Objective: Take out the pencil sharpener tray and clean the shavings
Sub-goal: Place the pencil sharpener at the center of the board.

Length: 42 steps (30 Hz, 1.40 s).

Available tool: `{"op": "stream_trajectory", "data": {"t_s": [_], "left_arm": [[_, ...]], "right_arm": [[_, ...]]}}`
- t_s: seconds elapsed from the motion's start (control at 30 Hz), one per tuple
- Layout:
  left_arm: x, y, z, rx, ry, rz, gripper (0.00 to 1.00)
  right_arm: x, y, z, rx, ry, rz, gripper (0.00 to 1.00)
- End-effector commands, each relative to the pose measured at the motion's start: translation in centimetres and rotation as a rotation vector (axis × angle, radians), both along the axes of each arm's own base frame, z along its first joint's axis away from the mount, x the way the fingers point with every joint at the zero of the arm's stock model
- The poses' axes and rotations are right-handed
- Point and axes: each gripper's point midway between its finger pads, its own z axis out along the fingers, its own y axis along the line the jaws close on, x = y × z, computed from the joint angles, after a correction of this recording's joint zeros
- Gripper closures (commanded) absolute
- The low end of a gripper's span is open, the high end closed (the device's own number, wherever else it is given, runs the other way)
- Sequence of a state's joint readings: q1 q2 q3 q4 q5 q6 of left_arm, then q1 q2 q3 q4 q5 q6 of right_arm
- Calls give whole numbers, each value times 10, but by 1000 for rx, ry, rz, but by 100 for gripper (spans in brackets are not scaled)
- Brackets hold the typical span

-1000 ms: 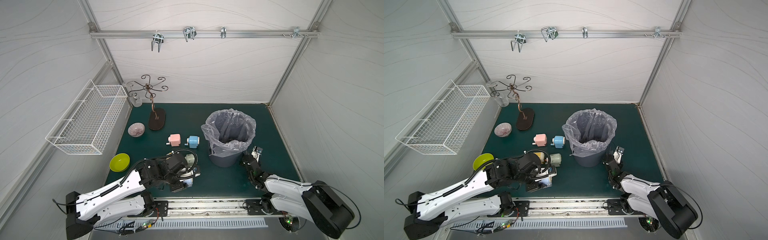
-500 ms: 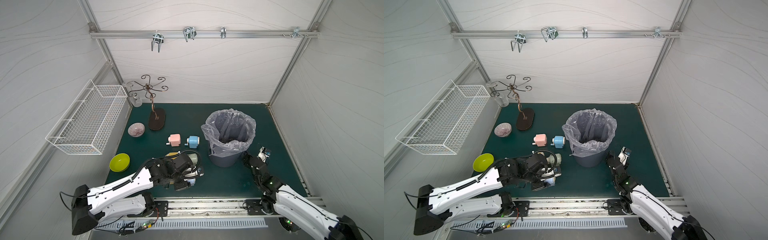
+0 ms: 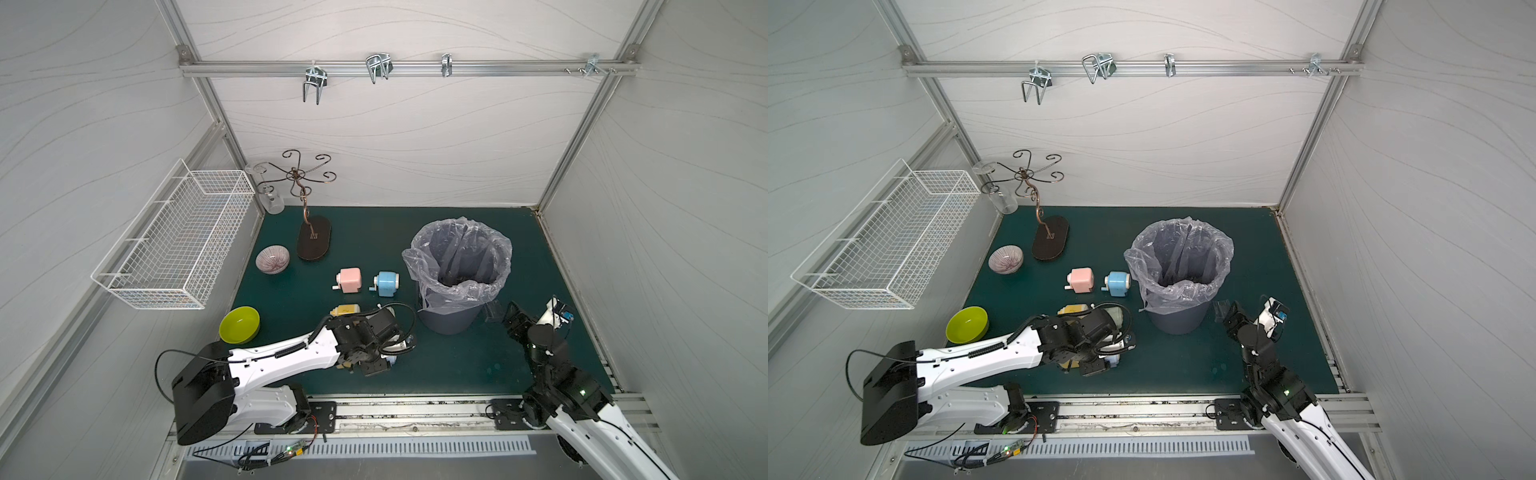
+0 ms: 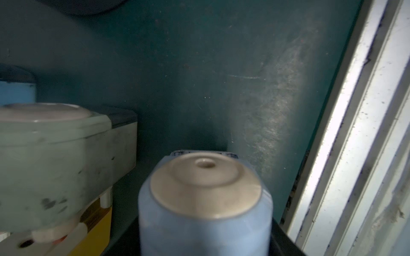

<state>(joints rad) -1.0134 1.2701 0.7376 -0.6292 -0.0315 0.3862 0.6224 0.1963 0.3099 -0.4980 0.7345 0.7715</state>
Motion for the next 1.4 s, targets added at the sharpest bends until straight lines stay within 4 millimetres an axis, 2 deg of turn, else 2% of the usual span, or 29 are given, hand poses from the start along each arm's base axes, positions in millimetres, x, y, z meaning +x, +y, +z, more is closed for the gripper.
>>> {"op": "stream_trajectory", "data": {"t_s": [0.0, 0.13, 0.3, 0.43, 0.53, 0.73, 0.93, 1.13, 1.23, 1.37], "left_arm": [[17, -16, 6, -51, -62, 15, 98], [16, -17, 1, -62, -55, 20, 91], [10, -15, -4, -75, -36, 7, 75], [7, -13, -8, -66, -28, -2, 71], [7, -13, -10, -61, -20, -3, 59], [9, -15, -6, -61, -30, -7, 50], [8, -15, 5, -63, -31, -27, 33], [1, -16, 22, -78, -7, -56, 27], [-2, -19, 36, -117, -5, -61, 22], [-1, -17, 59, -153, -37, -72, 21]], "right_arm": [[-8, -10, -2, -64, 38, -15, 15], [-10, -11, 3, -54, 28, -13, 15], [-11, -12, 8, -53, 23, -12, 15], [-12, -11, 7, -57, 31, -3, 15], [-13, -12, 6, -59, 35, 0, 15], [-16, -15, 6, -65, 29, -3, 15], [-18, -16, 3, -71, 36, -1, 15], [-18, -15, 2, -73, 37, 1, 15], [-18, -15, 0, -76, 43, 2, 15], [-18, -16, -1, -80, 48, 0, 15]]}}
